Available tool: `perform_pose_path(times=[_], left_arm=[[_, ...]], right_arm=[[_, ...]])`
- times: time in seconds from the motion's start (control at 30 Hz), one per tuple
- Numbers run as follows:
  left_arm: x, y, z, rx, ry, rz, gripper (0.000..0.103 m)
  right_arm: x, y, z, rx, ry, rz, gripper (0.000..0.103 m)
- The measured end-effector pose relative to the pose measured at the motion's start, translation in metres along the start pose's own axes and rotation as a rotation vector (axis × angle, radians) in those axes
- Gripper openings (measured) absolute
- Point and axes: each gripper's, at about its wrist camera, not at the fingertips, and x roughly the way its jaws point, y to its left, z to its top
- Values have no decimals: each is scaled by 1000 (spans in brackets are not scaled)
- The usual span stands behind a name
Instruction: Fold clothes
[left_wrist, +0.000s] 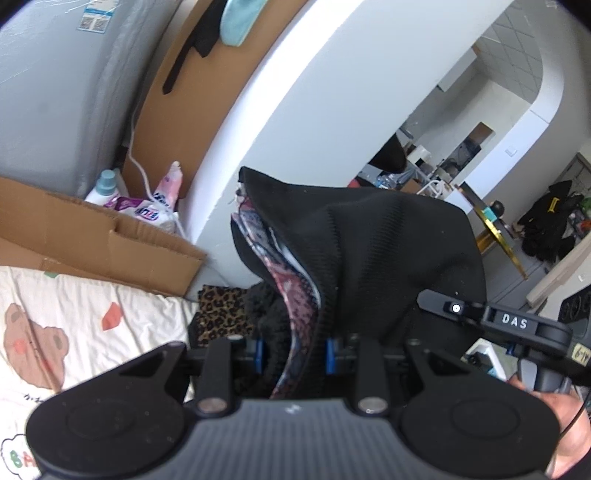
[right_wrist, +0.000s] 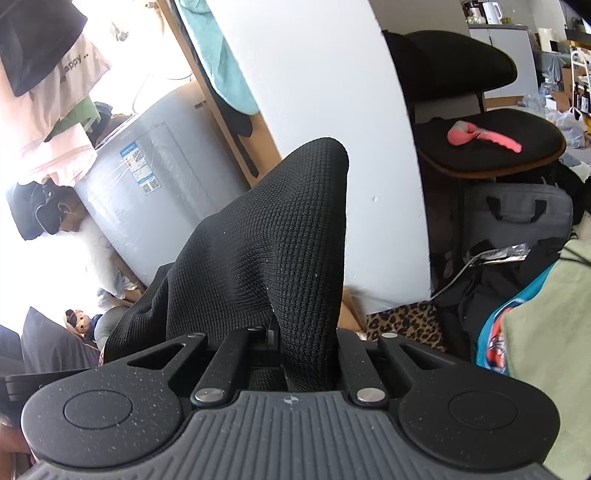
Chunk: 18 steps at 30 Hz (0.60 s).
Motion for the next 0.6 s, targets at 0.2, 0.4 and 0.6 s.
perform_pose_path(times=[0.2, 0.4, 0.6], left_arm=[[14, -12, -4, 10, 9, -24, 31], [33, -15, -16, 30, 34, -54, 31], [52, -16, -39, 43, 51, -96, 31]], right_arm=[[-12, -14, 10, -23, -10, -21, 7], [-14, -42, -2, 7, 0, -11, 7], [-9, -75, -22, 49, 5, -9, 7]])
